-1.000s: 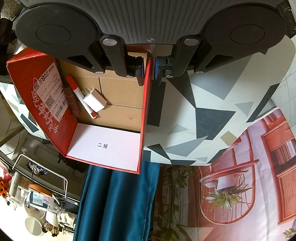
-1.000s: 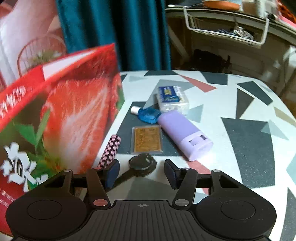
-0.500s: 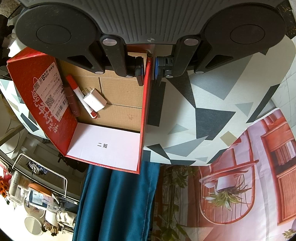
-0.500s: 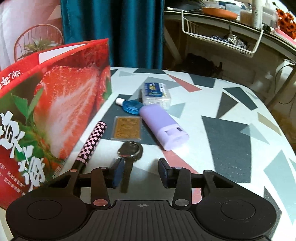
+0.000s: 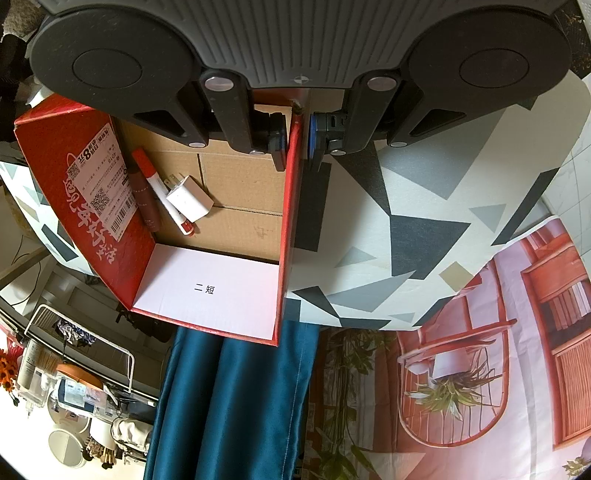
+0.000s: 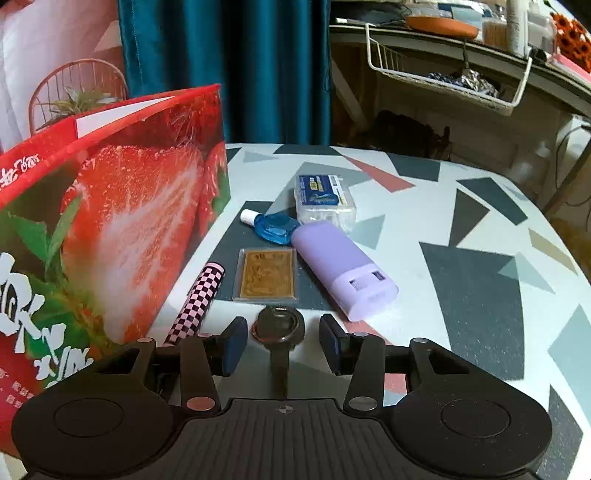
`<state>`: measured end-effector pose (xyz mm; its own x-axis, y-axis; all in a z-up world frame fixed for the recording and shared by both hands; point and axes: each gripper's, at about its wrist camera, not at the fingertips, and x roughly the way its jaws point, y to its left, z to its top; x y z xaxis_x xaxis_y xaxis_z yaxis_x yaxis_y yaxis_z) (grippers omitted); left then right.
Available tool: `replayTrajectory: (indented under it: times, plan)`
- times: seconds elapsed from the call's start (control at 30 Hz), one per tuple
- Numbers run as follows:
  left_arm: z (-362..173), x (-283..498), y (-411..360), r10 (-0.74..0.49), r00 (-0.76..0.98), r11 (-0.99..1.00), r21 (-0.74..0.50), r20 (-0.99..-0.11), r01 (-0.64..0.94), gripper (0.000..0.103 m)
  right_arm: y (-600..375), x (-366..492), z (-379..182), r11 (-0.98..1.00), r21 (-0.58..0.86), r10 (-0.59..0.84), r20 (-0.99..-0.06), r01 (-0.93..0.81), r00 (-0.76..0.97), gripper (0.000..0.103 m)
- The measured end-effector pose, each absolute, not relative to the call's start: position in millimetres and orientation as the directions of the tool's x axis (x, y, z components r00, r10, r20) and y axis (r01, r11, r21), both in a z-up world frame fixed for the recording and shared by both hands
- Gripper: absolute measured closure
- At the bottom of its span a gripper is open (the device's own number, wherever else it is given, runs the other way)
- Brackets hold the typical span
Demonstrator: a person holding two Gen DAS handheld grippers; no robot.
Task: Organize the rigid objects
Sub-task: 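Lower the right tool and close its fingers on the key ring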
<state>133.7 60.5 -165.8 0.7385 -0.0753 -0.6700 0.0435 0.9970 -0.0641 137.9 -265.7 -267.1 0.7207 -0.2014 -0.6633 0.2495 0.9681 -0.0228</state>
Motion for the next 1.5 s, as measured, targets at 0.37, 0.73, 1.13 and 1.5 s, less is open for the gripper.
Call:
replayTrajectory:
  times: [0.37, 0.73, 1.13, 1.5]
  plan:
    - [-165, 133, 61, -0.078, 0.740, 0.997, -0.070, -0.668, 0.042, 0.090, -260, 129, -272, 0.975, -0.035, -0.193, -0.616, 0.219, 0.764, 0.075]
    - [-166, 133, 61, -0.078, 0.740, 0.997, -0.070, -0.668, 0.042, 0.090, -255, 121, -269, 0.980, -0.042, -0.183, -0.585, 0.196, 0.790, 0.090]
    - [-166, 133, 61, -0.078, 0.740, 0.997, -0.070, -0.668, 0.042, 0.090, -259, 122, -271, 0.977, -0.028, -0.188, -0.587, 0.213, 0.787, 0.089]
    - [-166, 133, 61, -0.078, 0.740, 0.997, -0.070, -0.668, 0.042, 0.090, -279, 118, -271, 0.958, 0.083, -0.174, -0.596, 0.276, 0.784, 0.079]
